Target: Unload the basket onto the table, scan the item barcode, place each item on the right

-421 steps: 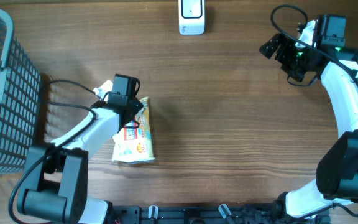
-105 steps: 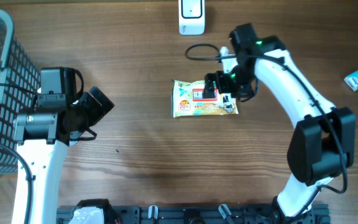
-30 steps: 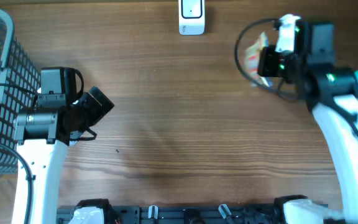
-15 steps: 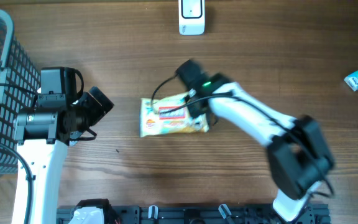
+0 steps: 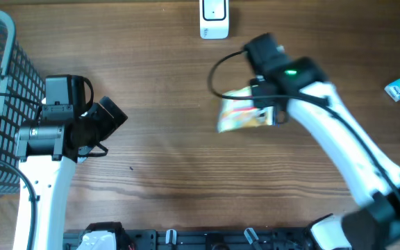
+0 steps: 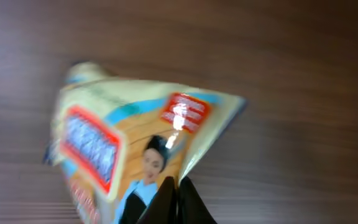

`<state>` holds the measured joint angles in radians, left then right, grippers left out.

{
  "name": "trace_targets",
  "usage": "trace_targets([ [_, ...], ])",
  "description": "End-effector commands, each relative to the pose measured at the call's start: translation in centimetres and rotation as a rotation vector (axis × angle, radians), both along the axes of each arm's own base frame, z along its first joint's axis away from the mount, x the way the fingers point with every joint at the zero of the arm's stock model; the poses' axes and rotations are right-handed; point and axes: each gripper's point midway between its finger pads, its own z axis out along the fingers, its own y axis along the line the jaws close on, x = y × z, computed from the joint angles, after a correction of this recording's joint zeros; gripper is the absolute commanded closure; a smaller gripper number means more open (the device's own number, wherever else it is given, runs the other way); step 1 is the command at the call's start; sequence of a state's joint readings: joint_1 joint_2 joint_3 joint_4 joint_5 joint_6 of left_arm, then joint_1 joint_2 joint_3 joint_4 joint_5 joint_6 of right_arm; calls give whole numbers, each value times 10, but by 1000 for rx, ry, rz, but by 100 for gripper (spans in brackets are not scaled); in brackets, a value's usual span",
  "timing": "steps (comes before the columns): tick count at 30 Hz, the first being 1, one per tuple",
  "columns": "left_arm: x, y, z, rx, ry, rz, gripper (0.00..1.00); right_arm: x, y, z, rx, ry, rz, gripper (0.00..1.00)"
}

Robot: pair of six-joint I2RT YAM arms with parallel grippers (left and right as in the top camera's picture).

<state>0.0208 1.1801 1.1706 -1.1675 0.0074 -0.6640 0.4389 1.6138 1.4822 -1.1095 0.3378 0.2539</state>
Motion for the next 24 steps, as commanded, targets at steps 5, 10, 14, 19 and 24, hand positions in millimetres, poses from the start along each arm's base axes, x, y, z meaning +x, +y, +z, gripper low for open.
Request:
trace_targets([
  [5,-1,4,-3,13,10,6,0,-4,-1,43,-9,-115,61,96],
  [10,-1,4,-3,13,10,6,0,-9,81,12,244,-17,176,96],
  [14,-1,4,-3,13,10,7,0,-21,133,-60,216,129,191,96],
  [19,-1,4,-3,13,10,7,0,-15,138,-86,195,166,164,96],
  [24,-1,4,-3,13,10,6,0,10,81,-21,228,26,97,96],
])
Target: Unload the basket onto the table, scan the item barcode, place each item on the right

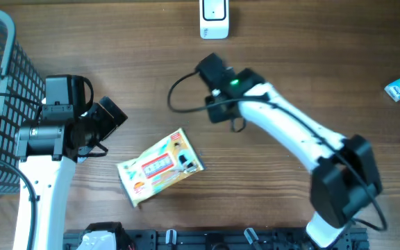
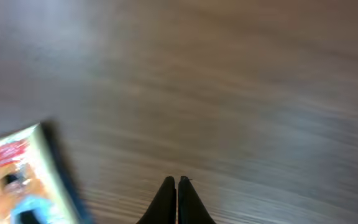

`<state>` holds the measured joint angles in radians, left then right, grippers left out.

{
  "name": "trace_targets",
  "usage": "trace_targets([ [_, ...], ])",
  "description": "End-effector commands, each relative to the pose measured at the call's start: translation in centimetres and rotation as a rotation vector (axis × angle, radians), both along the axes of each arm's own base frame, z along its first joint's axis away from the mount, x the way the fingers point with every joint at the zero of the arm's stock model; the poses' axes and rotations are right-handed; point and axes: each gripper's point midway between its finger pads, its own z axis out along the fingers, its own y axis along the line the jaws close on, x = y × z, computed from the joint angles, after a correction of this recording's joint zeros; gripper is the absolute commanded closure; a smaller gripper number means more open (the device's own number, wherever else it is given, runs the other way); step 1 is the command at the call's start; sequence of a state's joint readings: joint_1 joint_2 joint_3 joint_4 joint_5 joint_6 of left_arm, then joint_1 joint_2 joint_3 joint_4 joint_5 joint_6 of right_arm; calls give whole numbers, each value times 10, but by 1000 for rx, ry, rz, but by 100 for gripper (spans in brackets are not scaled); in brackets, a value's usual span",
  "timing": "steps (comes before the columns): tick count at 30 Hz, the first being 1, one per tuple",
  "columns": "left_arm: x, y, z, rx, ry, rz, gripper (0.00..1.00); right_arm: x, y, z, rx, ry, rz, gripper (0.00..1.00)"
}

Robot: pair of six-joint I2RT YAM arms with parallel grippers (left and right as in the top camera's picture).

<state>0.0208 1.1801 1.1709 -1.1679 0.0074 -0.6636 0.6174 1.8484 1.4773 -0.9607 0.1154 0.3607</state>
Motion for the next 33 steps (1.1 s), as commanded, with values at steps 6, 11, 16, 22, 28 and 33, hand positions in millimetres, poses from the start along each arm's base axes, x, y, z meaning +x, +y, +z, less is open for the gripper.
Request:
trace_targets([
  [6,-1,4,-3,13,10,7,0,-1,-32,129,395,-145,135,57],
  [11,-1,4,-3,13,10,7,0,-18,3,108,539,-31,222,4],
  [16,-1,4,-3,13,10,7,0,-14,2,67,508,82,112,0],
  [22,12,4,3,13,-52,10,0,-5,0,59,483,66,89,0],
  [28,22,-15,8,-81,-92,-47,0,1,2,62,493,40,97,0],
  [33,-48,-28,-54,-99,251,-85,0,11,7,67,511,-11,109,0],
])
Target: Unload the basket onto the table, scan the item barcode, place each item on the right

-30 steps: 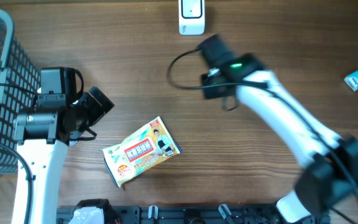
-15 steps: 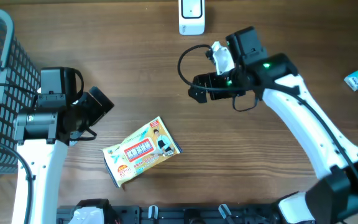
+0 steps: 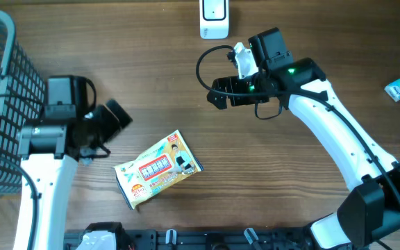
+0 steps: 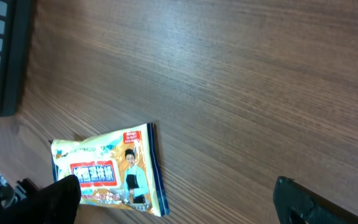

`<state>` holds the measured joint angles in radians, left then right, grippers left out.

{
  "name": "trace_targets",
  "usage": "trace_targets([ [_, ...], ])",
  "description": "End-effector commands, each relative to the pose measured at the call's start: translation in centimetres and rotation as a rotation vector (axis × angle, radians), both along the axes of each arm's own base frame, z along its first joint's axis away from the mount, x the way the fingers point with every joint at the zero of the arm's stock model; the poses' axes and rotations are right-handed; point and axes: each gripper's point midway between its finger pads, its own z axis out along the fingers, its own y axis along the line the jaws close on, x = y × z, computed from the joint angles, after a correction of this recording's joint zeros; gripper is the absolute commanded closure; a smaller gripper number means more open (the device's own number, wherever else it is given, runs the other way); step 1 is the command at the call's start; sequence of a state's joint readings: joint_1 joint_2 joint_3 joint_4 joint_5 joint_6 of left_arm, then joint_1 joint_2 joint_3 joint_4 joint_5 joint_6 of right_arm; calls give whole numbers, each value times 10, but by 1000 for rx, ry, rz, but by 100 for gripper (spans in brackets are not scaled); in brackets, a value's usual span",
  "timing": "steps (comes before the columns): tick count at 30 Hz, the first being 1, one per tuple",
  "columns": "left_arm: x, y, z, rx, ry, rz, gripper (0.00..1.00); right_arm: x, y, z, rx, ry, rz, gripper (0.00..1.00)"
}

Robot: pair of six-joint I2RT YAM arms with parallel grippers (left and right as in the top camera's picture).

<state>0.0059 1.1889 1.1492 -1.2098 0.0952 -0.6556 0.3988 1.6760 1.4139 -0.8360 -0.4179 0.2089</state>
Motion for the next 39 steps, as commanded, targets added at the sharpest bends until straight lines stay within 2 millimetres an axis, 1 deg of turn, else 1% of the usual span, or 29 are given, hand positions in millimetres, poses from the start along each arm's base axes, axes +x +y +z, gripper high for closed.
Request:
trace_targets([
  [1,-44,-8,-57,-18,220,-20,0,3,1,-1,1,-8,-8,0],
  [2,-50,-8,-68,-18,246,-8,0,3,1,-1,1,-8,-8,0],
  [3,-59,-8,-90,-20,277,6,0,3,1,-1,1,-8,-8,0],
  [5,-70,-8,-118,-24,306,35,0,3,1,-1,1,-9,-8,0],
  [8,-79,-3,-147,-8,313,98,0,3,1,-1,0,-10,-4,0],
  [10,-80,-2,-154,-8,307,120,0,3,1,-1,0,-10,-4,0],
  [14,-73,-4,-163,-19,262,119,0,4,0,-1,-4,-13,-7,0],
  [16,-70,-11,-172,-64,235,103,0,5,-2,-2,-18,-18,-14,0],
  [18,-66,-26,-178,-152,199,74,1,5,-2,-2,-19,-18,-15,1],
  [20,-63,-38,-182,-218,170,55,11,5,-2,-2,-19,-18,-15,0],
  [21,-62,-40,-183,-232,160,50,18,5,-2,-2,-20,-19,-16,0],
  [23,-60,-41,-183,-237,151,48,42,5,-2,-2,-20,-19,-16,0],
  [24,-60,-41,-183,-237,151,47,59,5,-2,-2,-20,-19,-16,0],
  [26,-58,-41,-182,-237,141,46,78,5,-2,-2,-20,-19,-16,0],
  [27,-55,-41,-180,-237,131,45,92,6,-2,-2,-19,-20,-15,0],
  [28,-53,-41,-178,-237,123,44,96,6,-2,-2,-19,-19,-16,0],
  [29,-48,-41,-174,-235,108,29,96,5,-2,-2,-19,-19,-15,0],
  [31,-32,-41,-152,-216,58,-39,96,5,-2,-2,-19,-19,-15,0],
  [32,-24,-40,-139,-203,36,-62,96,6,-2,-2,-18,-22,-16,0],
  [33,-16,-35,-121,-169,17,-60,96,8,-1,-1,-14,-32,-16,0],
  [34,-11,-30,-108,-136,4,-55,96,11,0,1,-8,-45,-16,0],
  [36,0,-10,-71,-19,-29,-33,96,11,0,1,-7,-47,-16,0],
  [37,3,-2,-56,36,-43,-19,96,11,-1,1,-13,-47,-15,0],
  [38,8,13,-32,135,-68,3,96,13,-3,-1,-28,-53,-24,0],
  [39,12,22,-14,210,-92,15,96,15,-8,-2,-55,-62,-41,0],
])
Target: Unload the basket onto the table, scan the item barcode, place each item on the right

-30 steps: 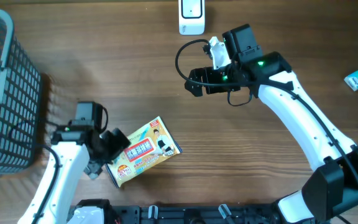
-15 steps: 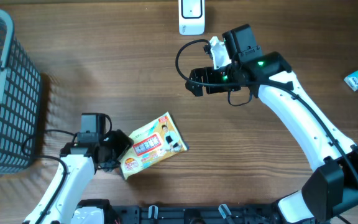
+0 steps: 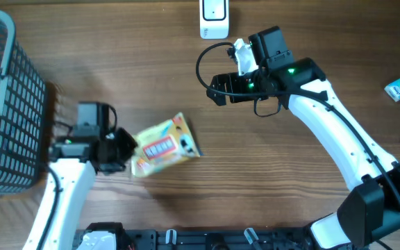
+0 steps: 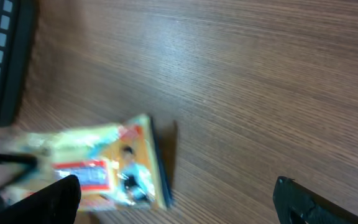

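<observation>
The item is a yellow snack packet with a red label and a printed figure, left of the table's middle; it shows blurred in the right wrist view. My left gripper is shut on the packet's left edge. The white scanner stands at the far edge. Just below it, my right gripper hangs well right of the packet, wide open and empty, with its dark fingers apart at the bottom of its own view. No barcode can be made out.
A grey wire basket fills the left edge and also shows in the right wrist view. Small boxes and a red item lie at the right edge. A black rail runs along the near edge.
My left arm has moved down and right, and its gripper is now shut on the packet's left edge. The packet has shifted up and turned. The right arm has stayed put, open.
At first my right gripper held the packet above the table's middle. Then the packet lay lower left on the table, with the right gripper shut and empty above it. Later the right gripper stood open near the scanner. Now the left gripper has the packet.
</observation>
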`<state>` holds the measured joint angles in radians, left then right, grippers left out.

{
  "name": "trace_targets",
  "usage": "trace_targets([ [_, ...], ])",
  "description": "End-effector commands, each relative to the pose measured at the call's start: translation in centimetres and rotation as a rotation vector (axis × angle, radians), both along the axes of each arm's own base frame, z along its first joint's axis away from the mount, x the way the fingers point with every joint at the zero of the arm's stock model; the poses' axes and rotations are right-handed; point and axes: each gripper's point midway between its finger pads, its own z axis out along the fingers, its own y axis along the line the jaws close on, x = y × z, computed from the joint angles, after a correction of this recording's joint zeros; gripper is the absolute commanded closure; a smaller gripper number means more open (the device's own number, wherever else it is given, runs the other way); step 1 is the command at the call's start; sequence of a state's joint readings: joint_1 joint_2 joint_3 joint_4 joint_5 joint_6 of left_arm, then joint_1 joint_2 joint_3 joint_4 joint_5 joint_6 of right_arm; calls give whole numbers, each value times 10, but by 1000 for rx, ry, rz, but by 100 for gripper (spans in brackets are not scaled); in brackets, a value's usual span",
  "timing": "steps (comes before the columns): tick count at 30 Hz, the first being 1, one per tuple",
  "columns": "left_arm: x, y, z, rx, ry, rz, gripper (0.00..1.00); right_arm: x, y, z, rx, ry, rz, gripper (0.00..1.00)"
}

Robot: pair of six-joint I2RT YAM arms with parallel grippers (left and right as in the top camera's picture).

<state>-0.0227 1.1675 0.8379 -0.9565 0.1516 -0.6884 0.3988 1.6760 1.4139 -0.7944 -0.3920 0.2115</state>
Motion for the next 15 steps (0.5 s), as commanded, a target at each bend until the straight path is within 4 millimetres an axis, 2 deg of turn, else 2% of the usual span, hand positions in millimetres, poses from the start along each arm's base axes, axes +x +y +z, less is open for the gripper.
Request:
trace_targets([
  [1,26,44,76,334,-160,35,96,9,-14,-8,-87,-29,-50,0],
  [5,39,69,130,654,-288,76,96,15,-38,-26,-227,-26,-115,0],
  [7,45,73,146,768,-341,95,96,14,-43,-37,-265,-1,-123,0],
  [9,55,68,152,824,-384,96,96,14,-43,-50,-279,31,-122,0],
  [12,74,47,138,893,-369,5,96,16,-46,-75,-311,96,-163,0],
  [15,89,21,98,966,-260,-150,96,16,-55,-92,-352,139,-206,0],
])
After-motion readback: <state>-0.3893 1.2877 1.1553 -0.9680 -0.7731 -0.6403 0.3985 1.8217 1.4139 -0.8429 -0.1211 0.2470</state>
